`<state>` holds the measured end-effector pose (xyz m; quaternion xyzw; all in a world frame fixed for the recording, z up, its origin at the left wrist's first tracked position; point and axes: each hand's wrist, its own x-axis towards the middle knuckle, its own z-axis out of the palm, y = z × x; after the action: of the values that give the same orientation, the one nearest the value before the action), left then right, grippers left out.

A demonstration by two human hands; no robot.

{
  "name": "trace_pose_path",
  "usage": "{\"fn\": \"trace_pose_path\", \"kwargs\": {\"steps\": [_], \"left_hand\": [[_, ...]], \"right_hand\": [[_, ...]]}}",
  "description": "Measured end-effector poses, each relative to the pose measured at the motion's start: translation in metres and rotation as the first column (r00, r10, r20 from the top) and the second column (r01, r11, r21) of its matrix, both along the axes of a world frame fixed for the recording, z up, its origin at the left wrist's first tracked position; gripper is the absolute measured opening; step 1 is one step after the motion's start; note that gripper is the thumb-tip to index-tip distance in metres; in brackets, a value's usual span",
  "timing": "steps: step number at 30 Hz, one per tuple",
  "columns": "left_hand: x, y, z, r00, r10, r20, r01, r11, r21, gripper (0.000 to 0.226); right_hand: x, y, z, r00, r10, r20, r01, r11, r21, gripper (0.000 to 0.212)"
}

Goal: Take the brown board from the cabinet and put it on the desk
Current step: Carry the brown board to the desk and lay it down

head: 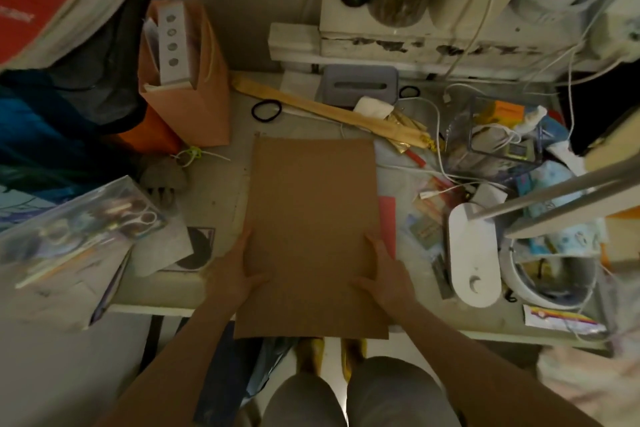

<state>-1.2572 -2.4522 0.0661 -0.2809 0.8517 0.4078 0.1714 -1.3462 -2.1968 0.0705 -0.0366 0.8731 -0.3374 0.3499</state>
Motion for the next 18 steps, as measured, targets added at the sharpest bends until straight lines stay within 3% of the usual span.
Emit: {"fn": "trace_pose_path", "kwargs": {"steps": [6, 8, 10, 14, 18], "left_hand": [[-0.005, 0.007, -0.002, 0.983, -0.073, 0.167, 0.108, 0.972, -0.21, 0.105], [-0.008, 0.011, -0.001, 0.961, -0.085, 0.264, 0.187, 0.902, -0.389, 0.102], [-0.013, 0.013, 0.007, 0.937, -0.1, 0.334, 0.259, 0.842, -0.473, 0.097], [-0.014, 0.018, 0.022, 0.946, -0.165, 0.279, 0.29, 0.815, -0.501, 0.075], [-0.016, 0.039, 0.039, 0.938, -0.288, 0.194, 0.346, 0.721, -0.601, 0.056]], "right_hand": [[-0.002, -0.004, 0.002, 0.99, 0.131, -0.056, -0.119, 0.976, 0.18, 0.081], [-0.001, -0.008, 0.003, 0.974, 0.217, -0.071, -0.185, 0.933, 0.31, 0.079], [-0.003, -0.014, 0.005, 0.96, 0.273, -0.069, -0.219, 0.877, 0.428, 0.073], [0.0, -0.017, 0.018, 0.977, 0.14, -0.162, -0.048, 0.881, 0.471, 0.055], [0.016, -0.006, 0.032, 0.862, 0.326, -0.388, -0.047, 0.814, 0.579, 0.066]]}}
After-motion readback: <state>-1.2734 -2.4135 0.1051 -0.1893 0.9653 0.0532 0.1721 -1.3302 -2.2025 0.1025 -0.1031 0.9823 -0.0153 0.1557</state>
